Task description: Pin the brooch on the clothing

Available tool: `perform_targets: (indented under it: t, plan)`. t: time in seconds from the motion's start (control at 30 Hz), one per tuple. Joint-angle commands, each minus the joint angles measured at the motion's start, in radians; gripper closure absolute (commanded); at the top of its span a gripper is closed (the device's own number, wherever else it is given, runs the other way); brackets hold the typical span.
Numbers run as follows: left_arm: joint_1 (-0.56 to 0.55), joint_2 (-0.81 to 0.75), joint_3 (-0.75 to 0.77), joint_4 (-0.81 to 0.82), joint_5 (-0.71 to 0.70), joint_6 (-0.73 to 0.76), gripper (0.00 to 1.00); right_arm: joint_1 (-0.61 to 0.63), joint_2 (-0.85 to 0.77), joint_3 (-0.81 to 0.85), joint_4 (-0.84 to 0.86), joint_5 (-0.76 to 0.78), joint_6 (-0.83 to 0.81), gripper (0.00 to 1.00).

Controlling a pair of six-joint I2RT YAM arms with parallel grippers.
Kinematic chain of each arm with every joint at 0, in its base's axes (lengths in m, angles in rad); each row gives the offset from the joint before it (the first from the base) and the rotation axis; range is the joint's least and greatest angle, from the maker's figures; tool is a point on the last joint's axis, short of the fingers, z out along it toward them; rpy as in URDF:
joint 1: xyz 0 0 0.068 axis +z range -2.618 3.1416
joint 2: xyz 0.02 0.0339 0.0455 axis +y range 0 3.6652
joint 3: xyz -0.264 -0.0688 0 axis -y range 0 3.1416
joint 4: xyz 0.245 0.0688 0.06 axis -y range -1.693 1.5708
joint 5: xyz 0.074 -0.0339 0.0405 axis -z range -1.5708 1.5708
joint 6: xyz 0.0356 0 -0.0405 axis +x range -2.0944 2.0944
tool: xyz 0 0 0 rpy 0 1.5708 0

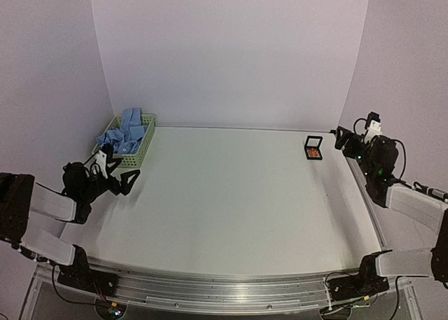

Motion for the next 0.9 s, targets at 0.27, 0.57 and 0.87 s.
perform_targets:
  t: [0.27, 0.57, 0.87]
  plan:
    - [-0.031, -0.18, 0.534, -0.727, 0.087, -0.032, 0.0, 0.079, 0.035, 0.402, -0.523, -0.152, 0.164, 0.02]
    - [-0.032, 0.235, 1.14, -1.277, -0.262, 0.23, 0.0, 0.278, 0.162, 0.618, -0.755, -0.038, 0.206, 0.02]
    - [0.023, 0.755, 1.736, -1.72, -0.457, 0.216, 0.01, 0.378, 0.182, 0.636, -0.78, -0.023, 0.222, 0.02]
